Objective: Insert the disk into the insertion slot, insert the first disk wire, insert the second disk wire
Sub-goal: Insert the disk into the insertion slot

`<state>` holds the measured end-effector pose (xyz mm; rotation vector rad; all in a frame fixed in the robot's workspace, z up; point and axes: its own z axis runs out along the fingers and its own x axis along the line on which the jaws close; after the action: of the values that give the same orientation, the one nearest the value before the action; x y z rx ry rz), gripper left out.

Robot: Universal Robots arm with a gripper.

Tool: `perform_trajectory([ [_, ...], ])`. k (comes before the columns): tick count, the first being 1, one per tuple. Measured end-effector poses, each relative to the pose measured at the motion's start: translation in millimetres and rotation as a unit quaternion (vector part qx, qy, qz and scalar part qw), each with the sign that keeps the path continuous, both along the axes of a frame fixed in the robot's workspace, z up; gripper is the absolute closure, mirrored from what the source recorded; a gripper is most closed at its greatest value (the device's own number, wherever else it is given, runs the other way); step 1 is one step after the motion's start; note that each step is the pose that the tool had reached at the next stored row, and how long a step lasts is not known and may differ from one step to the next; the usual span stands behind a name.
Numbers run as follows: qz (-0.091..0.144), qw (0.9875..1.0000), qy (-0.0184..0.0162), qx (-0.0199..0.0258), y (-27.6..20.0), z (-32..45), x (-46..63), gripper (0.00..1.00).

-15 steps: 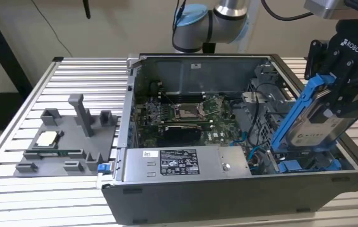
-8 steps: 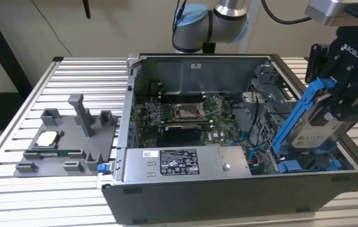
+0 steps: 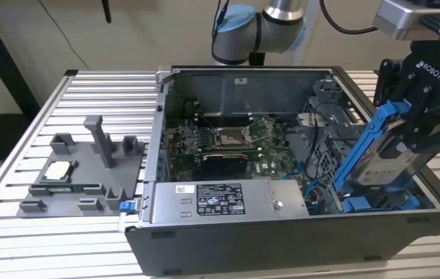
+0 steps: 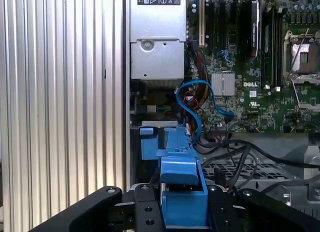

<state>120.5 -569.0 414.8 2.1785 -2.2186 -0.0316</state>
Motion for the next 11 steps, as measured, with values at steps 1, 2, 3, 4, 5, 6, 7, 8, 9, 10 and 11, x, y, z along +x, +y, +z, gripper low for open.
perform_trajectory([
  [1,0.0,1.0,0.0,0.0,-0.1,-0.8,0.0,0.67],
  [2,0.0,1.0,0.0,-0.0001,-0.2,-1.5,0.1,0.67],
  [3,0.0,1.0,0.0,-0.0001,-0.2,-2.2,0.3,0.67],
  [4,0.0,1.0,0.0,0.0,-0.2,-2.9,0.8,0.67],
  [5,0.0,1.0,0.0,0.0002,-0.3,-3.6,1.4,0.67],
  [6,0.0,1.0,0.0,0.0001,-0.3,-4.1,1.9,0.67],
  [7,0.0,1.0,0.0,0.0,-0.3,-4.6,2.2,0.67],
  [8,0.0,1.0,0.0,0.0,-0.3,-5.3,2.2,0.67],
  [9,0.0,1.0,0.0,0.0,-0.3,-6.1,2.3,0.67],
  [10,0.0,1.0,0.0,0.0,-0.4,-7.0,2.3,0.67],
  [11,0.0,1.0,0.0,0.0,-0.3,-8.0,2.4,0.67],
])
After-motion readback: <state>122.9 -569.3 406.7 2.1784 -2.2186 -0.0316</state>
